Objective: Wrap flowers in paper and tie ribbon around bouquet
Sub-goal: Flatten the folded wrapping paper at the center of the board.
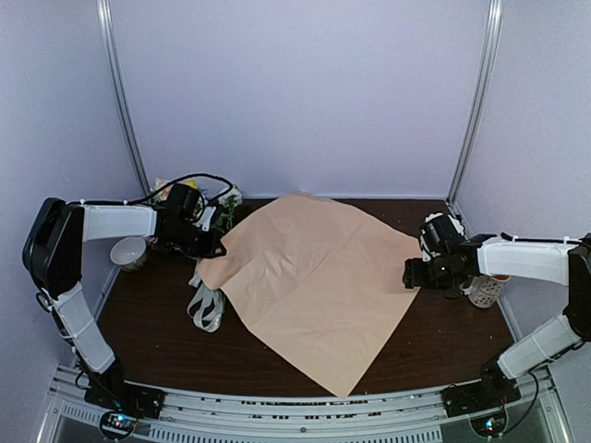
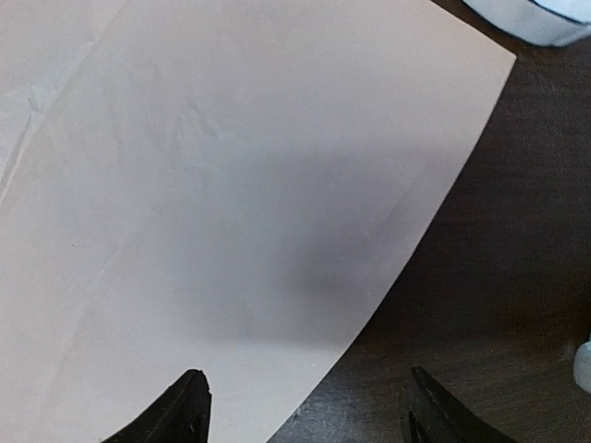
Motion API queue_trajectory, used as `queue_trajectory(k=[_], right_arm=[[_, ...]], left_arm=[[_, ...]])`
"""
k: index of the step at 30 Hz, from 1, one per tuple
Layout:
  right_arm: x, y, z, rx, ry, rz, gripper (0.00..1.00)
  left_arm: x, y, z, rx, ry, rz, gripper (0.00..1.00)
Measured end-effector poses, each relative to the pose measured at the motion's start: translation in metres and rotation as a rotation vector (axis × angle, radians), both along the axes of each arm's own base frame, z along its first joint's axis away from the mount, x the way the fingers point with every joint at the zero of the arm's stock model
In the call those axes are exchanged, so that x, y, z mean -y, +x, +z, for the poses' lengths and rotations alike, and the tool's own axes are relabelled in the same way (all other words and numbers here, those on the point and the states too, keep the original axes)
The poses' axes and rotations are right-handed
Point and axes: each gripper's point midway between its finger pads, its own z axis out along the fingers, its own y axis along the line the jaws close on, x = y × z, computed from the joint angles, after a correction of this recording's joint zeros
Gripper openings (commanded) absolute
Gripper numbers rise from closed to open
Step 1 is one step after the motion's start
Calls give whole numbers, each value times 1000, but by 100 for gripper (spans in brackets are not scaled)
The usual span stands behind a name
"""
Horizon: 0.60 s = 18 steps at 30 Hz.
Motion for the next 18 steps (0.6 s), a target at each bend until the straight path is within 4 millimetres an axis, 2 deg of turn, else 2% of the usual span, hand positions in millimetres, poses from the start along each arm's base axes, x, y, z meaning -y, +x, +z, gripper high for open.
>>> queue_trajectory(k=[6,9,11,18], right_arm=[[28,-19,-32,-16,173,-231,72],[27,-19,-40,-21,228,-275,70],[21,-13,-47,-28,286,-297,70],[4,25,-43,35,421,-319,68]], left_arm=[[-3,-1,-3,5,30,-13,0],[-4,-1,-3,7,35,-18,0],[-4,-1,-3,10,36,-22,0],[-4,-1,-3,13,42,-26,0]])
